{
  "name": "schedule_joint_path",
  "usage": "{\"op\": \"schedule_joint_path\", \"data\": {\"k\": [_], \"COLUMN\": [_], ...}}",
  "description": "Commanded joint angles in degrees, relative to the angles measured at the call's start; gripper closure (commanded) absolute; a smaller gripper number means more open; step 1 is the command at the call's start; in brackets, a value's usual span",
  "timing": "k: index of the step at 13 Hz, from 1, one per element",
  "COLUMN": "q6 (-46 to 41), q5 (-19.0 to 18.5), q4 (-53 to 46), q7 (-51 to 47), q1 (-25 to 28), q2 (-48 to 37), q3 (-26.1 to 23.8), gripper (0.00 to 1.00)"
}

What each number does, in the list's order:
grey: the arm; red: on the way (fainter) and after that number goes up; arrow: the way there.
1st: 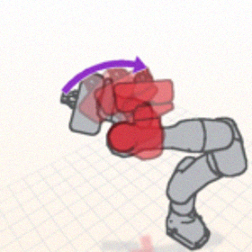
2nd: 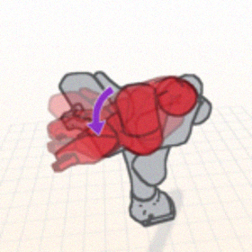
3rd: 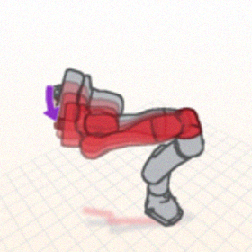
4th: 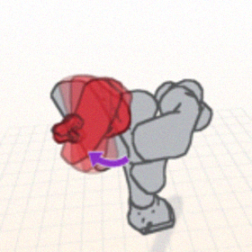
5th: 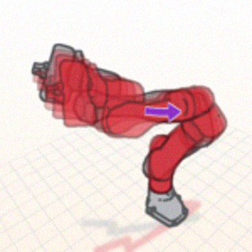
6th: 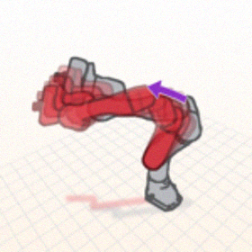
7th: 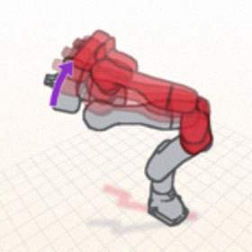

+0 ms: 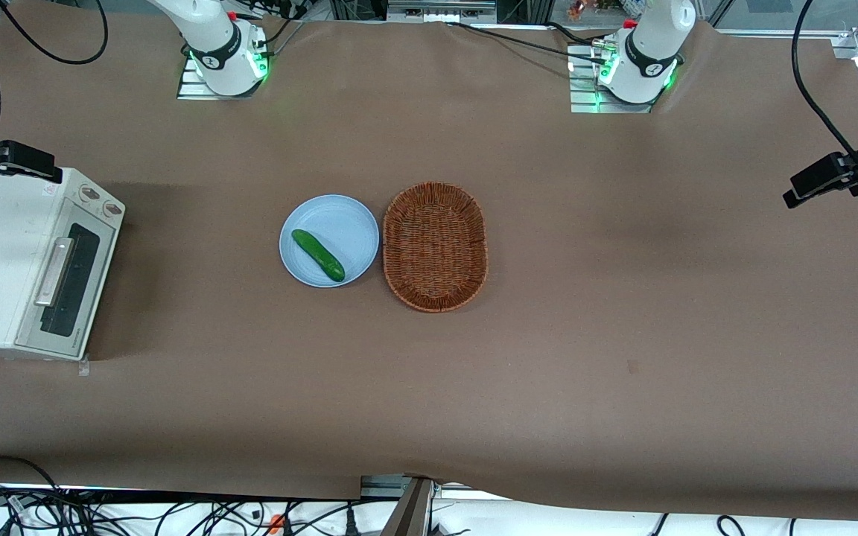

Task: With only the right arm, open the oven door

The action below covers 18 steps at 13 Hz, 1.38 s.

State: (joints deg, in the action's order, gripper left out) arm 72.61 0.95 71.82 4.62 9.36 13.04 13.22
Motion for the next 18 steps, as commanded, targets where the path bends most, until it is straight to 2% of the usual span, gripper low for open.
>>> {"op": "schedule_joint_path", "data": {"k": [1, 18], "q6": [-0.6, -2.9], "q5": [0.7, 0.9], "q4": [0.2, 0.4], "q7": [-0.1, -0.1], "q1": [-0.1, -0.3], "q2": [-1.1, -1.1], "q3": [0.1, 0.0], "gripper": [0.00, 0.00]}}
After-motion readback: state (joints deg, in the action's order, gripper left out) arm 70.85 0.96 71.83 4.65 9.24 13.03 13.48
